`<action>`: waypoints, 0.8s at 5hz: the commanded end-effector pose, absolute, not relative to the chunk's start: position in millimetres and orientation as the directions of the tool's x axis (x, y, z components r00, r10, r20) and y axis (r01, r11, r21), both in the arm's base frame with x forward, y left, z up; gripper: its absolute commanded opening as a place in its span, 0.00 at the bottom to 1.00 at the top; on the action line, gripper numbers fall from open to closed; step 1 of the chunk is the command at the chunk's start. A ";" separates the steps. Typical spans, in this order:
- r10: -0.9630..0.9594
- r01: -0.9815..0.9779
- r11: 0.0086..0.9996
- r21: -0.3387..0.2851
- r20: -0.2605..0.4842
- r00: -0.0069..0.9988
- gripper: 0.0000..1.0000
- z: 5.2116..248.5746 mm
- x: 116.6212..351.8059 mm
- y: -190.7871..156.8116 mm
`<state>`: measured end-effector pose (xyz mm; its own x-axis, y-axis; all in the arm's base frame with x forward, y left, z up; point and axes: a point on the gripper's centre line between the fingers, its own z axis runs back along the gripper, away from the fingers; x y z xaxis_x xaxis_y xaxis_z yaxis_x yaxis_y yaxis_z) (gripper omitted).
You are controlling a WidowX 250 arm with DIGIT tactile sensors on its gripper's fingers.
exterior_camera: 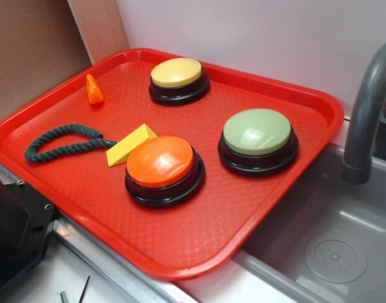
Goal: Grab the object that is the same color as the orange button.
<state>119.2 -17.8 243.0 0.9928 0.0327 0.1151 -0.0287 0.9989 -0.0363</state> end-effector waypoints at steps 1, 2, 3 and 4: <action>0.033 -0.029 0.999 -0.036 0.115 0.993 1.00 243.0 119.2 -17.8; 0.191 -0.194 0.978 0.077 0.037 0.981 1.00 202.0 131.3 24.2; 0.300 -0.297 0.951 0.083 -0.027 0.954 1.00 162.6 152.5 63.2; 0.469 -0.469 0.880 0.076 0.014 0.883 1.00 141.3 193.2 84.3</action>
